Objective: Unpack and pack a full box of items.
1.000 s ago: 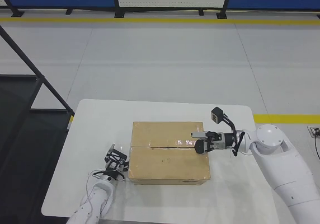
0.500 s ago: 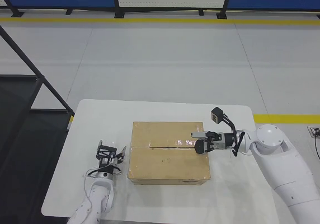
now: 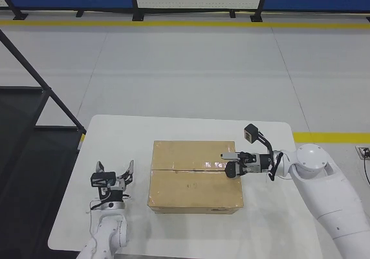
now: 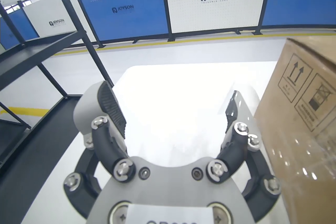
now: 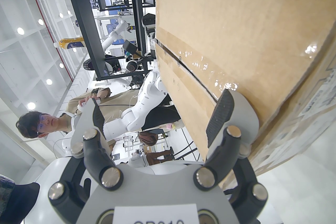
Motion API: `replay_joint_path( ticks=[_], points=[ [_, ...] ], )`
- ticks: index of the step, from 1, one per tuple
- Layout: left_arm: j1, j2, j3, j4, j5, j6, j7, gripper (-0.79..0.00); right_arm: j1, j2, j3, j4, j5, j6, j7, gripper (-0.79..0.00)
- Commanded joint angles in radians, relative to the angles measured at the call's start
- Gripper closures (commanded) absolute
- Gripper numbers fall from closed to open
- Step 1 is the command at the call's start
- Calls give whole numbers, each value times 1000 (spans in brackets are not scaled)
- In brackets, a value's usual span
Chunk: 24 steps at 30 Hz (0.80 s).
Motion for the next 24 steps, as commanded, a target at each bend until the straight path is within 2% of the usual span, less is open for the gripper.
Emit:
replay_joint_path(
  ticks=[1,13,24],
  points=[
    [17,0,-12,-32,1,2,5,-785,0,0,0,0,0,0,0,-785],
    [106,-5,-73,-203,-9,6,41,-785,0,0,0,0,0,0,0,-785],
    [164,-7,-128,-323,-22,-32,7,-785,0,0,0,0,0,0,0,-785]
  ],
)
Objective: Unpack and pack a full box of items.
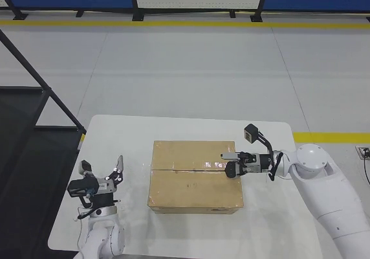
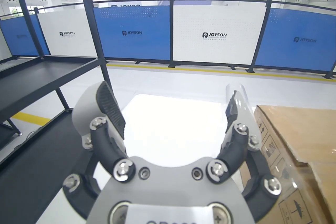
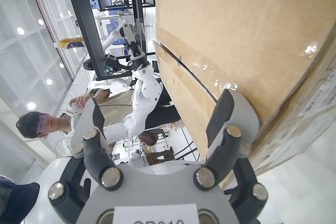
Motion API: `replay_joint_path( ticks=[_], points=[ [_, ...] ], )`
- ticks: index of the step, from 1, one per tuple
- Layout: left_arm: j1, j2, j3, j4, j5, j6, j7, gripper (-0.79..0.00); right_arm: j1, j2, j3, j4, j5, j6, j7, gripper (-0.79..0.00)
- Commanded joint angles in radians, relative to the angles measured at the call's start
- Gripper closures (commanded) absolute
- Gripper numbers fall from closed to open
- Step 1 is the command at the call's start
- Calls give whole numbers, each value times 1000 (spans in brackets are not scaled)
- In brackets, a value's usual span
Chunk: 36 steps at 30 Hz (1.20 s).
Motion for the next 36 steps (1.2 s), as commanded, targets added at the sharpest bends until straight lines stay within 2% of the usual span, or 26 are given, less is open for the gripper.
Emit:
replay_joint_path(
  ticks=[1,11,21,36],
  points=[
    [8,-1,-9,-20,-2,-8,-5,-785,0,0,0,0,0,0,0,-785],
    [24,-6,-24,-95,32,-20,-35,-785,0,0,0,0,0,0,0,-785],
    [2,-15,-19,-90,66,-29,-70,-785,-42,4,1,-50,-7,23,-50,-785],
    [-25,-29,-5,-109,105,-34,-115,-785,-38,3,-12,-40,-6,22,-63,-785]
  ],
)
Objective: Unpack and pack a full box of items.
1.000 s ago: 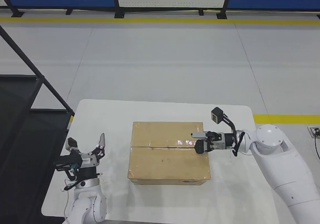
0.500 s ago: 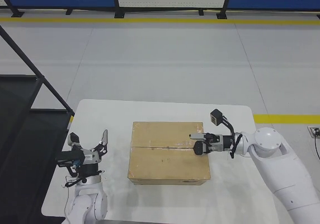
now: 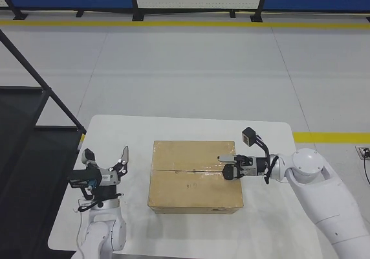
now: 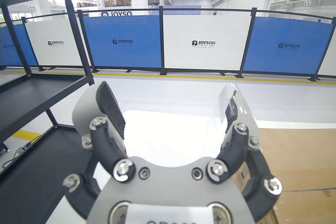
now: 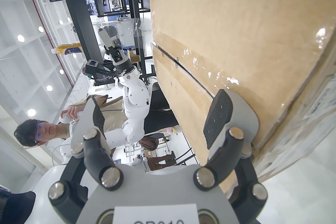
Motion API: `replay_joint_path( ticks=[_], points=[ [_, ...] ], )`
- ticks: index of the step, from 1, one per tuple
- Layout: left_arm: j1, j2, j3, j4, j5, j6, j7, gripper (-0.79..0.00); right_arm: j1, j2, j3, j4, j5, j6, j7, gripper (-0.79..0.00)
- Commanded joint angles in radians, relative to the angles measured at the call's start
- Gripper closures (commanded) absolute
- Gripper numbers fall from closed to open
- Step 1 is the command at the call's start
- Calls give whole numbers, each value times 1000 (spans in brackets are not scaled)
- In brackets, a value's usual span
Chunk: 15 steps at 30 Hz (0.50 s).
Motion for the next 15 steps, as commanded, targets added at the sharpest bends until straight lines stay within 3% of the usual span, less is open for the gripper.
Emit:
replay_joint_path(
  ticks=[1,15],
  points=[
    [-4,-2,5,-3,7,-1,-5,-785,1,0,0,4,1,-1,0,-785],
    [8,-15,39,-75,82,6,-24,-785,6,1,-4,18,9,-7,5,-785]
  ],
)
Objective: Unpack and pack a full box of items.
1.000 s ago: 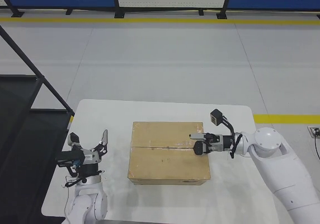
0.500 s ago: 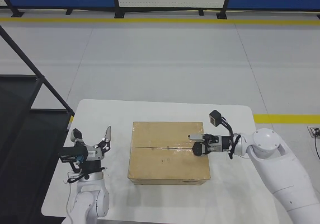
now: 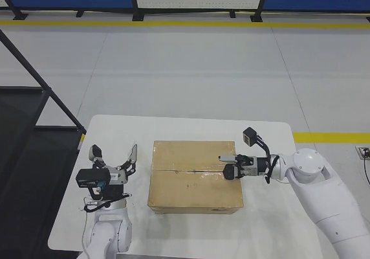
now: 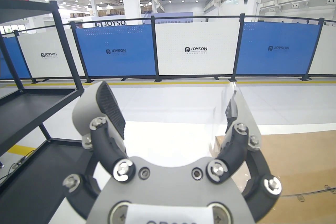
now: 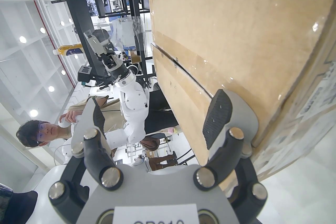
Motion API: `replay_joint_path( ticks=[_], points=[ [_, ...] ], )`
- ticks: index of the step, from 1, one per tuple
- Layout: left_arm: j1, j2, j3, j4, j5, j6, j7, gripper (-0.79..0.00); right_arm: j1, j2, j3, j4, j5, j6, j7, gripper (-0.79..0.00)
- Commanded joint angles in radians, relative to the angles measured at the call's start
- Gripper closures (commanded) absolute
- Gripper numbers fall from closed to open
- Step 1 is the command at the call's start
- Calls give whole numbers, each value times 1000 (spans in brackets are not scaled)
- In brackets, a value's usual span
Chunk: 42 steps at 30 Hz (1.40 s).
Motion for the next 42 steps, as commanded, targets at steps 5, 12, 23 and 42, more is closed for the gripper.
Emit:
replay_joint_path(
  ticks=[5,12,23,42],
  points=[
    [5,-4,8,-30,25,-4,-20,-785,3,0,-3,5,2,-2,0,-785],
    [3,-7,12,-58,73,-20,-80,-785,5,0,-5,7,2,-5,-2,-785],
    [5,-9,29,-111,183,-48,-146,-785,3,2,-5,0,1,-4,-3,-785],
    [-64,-22,111,-96,349,-115,-258,-785,-2,7,-1,-21,-1,4,-6,-785]
  ],
)
